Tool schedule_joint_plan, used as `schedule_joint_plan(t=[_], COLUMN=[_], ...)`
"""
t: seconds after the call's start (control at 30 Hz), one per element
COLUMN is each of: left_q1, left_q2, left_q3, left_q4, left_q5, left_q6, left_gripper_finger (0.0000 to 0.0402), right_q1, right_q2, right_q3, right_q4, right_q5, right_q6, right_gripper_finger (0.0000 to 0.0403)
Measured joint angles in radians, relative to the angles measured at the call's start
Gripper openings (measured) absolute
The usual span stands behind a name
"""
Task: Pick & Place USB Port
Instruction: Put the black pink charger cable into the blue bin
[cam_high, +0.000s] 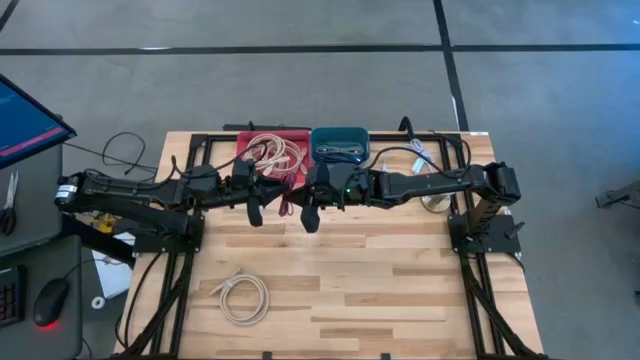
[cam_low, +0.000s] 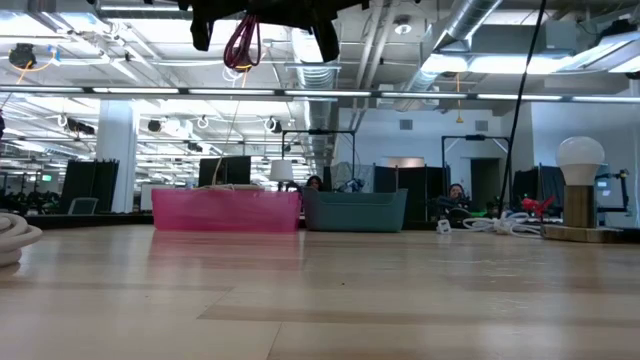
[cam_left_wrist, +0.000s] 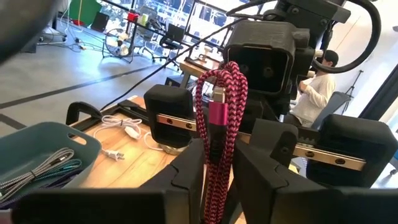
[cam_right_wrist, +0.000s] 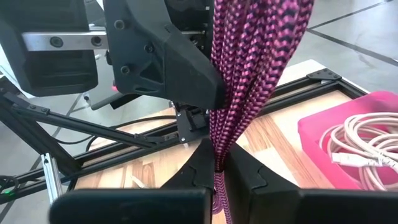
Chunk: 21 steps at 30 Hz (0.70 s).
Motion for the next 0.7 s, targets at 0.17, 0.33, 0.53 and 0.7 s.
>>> schedule_joint_plan(t=[0.17,0.33,0.53,0.7], left_q1=[0.0,0.0,0.0,0.0], left_q2=[0.0,0.0,0.0,-0.007], left_q3=[0.0,-0.001,-0.001,-0.001], left_q4=[0.0,-0.001,0.0,-0.006], left_q5=[-0.001,-0.001,0.0,0.001], left_q6=[0.0,0.0,0.0,0.009], left_gripper_finger=[0.0108,0.0136,0.0159,0.0163], right_q1=[0.0,0.001,0.001,0.0], right_q2=[0.0,0.0,0.0,0.0], right_q3=[0.0,0.0,0.0,0.0], right_q4=[0.001,0.001,-0.001,-0.021], right_q5=[-0.001,-0.002,-0.002,-0.002], right_q6=[0.0,0.0,0.0,0.0], right_gripper_finger=[0.0004,0.0004,0.0003,0.0003])
